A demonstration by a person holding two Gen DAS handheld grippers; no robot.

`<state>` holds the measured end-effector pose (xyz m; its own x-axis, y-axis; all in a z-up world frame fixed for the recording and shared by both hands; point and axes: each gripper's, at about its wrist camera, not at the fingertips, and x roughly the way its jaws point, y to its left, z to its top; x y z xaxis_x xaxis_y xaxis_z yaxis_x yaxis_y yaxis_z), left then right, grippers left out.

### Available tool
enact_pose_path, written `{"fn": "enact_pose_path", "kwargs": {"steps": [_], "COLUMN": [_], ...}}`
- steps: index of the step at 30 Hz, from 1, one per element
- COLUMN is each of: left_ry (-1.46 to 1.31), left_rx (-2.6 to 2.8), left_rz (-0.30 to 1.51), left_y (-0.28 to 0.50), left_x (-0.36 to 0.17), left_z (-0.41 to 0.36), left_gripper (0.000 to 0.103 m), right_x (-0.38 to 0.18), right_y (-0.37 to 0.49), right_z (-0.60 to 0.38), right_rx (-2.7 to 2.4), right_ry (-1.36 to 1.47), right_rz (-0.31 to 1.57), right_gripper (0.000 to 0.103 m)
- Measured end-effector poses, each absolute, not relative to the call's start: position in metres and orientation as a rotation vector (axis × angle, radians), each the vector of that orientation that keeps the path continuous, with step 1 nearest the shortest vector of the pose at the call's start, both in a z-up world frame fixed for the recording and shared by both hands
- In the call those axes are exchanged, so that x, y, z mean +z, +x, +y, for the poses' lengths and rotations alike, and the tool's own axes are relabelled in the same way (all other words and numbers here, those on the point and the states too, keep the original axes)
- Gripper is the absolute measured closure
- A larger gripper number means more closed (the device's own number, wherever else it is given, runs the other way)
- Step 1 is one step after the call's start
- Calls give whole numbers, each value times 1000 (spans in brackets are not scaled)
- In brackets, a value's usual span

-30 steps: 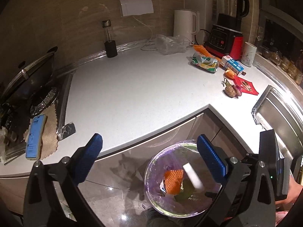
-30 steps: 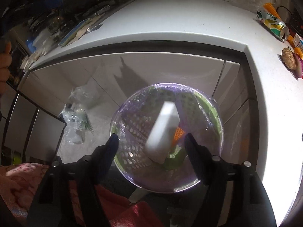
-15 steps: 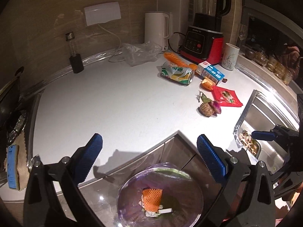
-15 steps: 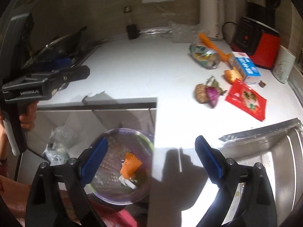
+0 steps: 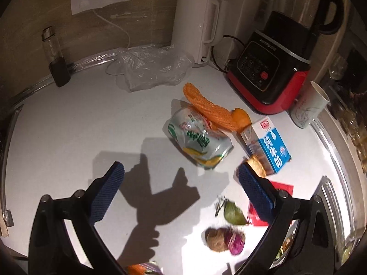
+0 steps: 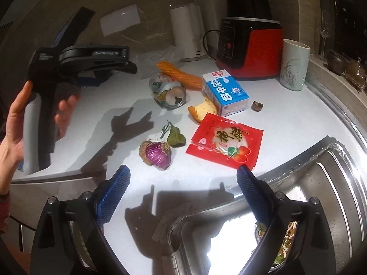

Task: Collect trash
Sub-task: 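Grasp the crushed drink can with the left tool while the right tool grasps the milk carton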

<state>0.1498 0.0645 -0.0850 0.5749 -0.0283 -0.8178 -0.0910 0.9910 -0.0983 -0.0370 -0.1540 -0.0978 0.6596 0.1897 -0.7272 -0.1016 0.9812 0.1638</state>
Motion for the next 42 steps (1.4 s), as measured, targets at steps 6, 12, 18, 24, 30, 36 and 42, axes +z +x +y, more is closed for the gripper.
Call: {"fn": "enact_pose_path", "kwargs": {"steps": [6, 12, 18, 24, 30, 36, 42], "left_ry": [-180, -159, -127, -114, -43, -42, -35], "left_rx": [143, 200, 226, 199, 131, 21, -47], "left_rz": [1050, 1113, 1139, 1171, 1140, 1069, 1015], "left_y": [212, 236, 244, 249, 241, 217, 196], "left_x": [-115, -141, -154, -162, -158, -143, -136], "left_z": [49, 39, 35, 39, 43, 55, 60], "left_gripper": [8, 8, 8, 24, 36, 38, 38], "right_x": [-99, -101, -101, -112, -131, -138, -151], "right_y": [-19, 7, 56, 113, 149, 174, 196], "right_z": [-173, -190, -199, -202, -200, -195, -188], "right_rx": [136, 133, 160, 170, 172, 206, 228], "right_ry": [118, 125, 67, -3, -66, -81, -84], "right_rz": [816, 801, 773, 801, 847, 872, 935], "right_gripper": [9, 9, 9, 9, 9, 9, 9]}}
